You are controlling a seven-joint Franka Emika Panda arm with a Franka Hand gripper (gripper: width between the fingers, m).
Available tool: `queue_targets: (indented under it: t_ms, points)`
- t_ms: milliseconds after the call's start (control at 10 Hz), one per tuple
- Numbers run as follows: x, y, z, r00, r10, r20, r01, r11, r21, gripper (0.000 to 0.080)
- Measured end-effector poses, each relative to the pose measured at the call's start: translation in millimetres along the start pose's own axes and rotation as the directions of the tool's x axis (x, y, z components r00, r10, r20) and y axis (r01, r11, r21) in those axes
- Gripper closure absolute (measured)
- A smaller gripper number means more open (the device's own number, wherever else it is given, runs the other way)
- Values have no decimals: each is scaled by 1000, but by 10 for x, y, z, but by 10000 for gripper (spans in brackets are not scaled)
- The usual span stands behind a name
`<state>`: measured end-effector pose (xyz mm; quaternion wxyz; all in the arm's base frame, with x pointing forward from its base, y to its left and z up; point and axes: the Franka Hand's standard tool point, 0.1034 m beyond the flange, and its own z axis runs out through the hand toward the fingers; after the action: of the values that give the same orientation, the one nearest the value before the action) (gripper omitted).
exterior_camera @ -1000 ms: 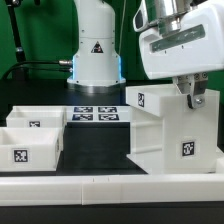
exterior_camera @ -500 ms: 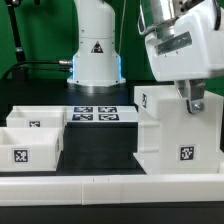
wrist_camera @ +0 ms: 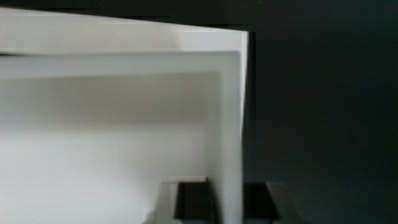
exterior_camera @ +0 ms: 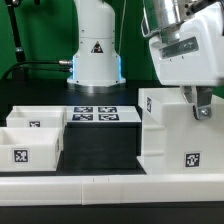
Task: Assemble drawer
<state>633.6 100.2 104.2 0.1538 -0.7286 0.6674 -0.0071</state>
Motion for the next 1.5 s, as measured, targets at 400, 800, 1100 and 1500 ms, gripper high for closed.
queue_targets:
  t_ms: [400, 800, 1100, 1500]
  points:
    - [25, -62, 54, 1000, 10, 16, -10, 999, -32, 747]
    - [11, -66, 44, 1000, 3, 19, -3, 999, -35, 580]
    - [3, -88, 18, 1000, 1, 19, -1, 1000, -29, 261]
    - [-100, 12, -241, 989, -143, 29, 143, 990, -5, 151]
